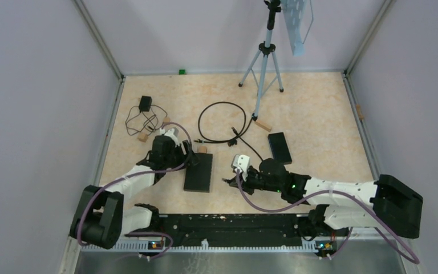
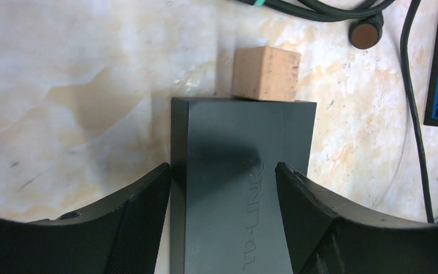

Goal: Insert the plug into the switch port
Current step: Insert the connector at the center of the board.

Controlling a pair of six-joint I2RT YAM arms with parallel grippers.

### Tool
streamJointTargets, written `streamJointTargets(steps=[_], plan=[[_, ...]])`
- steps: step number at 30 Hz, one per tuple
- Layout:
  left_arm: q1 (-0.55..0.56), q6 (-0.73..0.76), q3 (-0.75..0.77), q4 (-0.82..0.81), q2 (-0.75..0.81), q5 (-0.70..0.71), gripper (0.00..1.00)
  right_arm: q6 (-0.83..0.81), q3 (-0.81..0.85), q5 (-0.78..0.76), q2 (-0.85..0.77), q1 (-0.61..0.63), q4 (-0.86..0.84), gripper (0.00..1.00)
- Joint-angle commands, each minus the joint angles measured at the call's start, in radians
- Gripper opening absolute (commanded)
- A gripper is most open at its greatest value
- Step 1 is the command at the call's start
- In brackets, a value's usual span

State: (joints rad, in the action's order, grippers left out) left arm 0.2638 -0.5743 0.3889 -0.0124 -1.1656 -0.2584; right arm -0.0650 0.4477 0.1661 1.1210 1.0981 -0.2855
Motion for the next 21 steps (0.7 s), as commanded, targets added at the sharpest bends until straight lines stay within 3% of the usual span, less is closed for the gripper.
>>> streamJointTargets(steps=[1, 5, 15, 21], plan=[[0.037, 0.05, 0.045, -0.024, -0.112, -0.027, 0.74, 0.042, -0.048, -0.128, 0.063, 0.01, -0.187, 0.0], [0.053, 0.077, 0.1, -0.034, -0.187, -0.045, 0.73, 0.051, -0.044, -0.225, 0.125, 0.01, -0.231, 0.0], [0.118, 0.092, 0.178, -0.087, -0.301, -0.134, 0.73, 0.05, -0.044, -0.119, 0.243, 0.01, -0.274, 0.0], [0.124, 0.108, 0.225, 0.032, -0.241, -0.035, 0.79, 0.05, -0.046, -0.104, 0.264, 0.01, -0.242, 0.0]])
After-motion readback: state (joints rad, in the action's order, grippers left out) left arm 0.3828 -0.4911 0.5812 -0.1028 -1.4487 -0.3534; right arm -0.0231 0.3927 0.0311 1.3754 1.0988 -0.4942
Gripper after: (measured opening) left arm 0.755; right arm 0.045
